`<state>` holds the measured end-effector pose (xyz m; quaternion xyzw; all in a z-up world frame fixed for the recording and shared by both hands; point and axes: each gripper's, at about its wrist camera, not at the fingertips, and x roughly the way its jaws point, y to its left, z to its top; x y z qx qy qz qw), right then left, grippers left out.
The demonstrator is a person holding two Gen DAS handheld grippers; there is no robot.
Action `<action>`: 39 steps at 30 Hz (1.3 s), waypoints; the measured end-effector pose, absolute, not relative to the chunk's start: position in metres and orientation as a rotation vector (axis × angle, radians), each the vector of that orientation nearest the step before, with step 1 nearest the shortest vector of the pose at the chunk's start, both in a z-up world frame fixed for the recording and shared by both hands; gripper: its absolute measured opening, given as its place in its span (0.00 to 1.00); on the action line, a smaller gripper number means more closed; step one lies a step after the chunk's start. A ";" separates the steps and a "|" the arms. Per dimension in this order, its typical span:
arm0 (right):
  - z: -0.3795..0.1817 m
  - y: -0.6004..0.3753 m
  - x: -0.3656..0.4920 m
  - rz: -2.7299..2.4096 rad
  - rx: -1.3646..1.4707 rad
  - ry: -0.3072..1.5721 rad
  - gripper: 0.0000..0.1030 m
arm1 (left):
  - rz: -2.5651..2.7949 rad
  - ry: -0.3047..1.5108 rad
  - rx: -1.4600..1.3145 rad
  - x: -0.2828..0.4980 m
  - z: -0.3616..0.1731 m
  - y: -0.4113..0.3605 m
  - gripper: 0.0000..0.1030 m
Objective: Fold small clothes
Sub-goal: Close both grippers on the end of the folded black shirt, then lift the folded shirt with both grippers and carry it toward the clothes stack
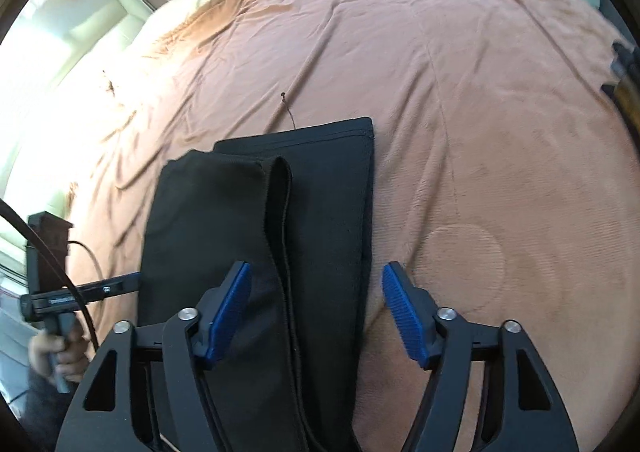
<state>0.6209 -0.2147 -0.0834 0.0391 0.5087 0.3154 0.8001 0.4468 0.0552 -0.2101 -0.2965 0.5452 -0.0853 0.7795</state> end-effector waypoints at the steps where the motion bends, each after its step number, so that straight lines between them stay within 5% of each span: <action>1: -0.087 -0.217 0.625 0.685 0.095 1.095 0.60 | -0.186 1.174 -0.646 0.451 -0.210 0.056 0.45; 16: -0.129 -0.201 0.711 0.882 0.259 1.152 0.45 | -0.178 1.127 -0.714 0.519 -0.224 0.081 0.36; 23: -0.138 -0.189 0.727 0.851 0.206 1.155 0.11 | -0.153 1.133 -0.739 0.540 -0.230 0.088 0.14; 39: -0.063 -0.195 0.635 0.818 0.072 0.949 0.08 | -0.167 1.001 -0.671 0.488 -0.141 0.078 0.05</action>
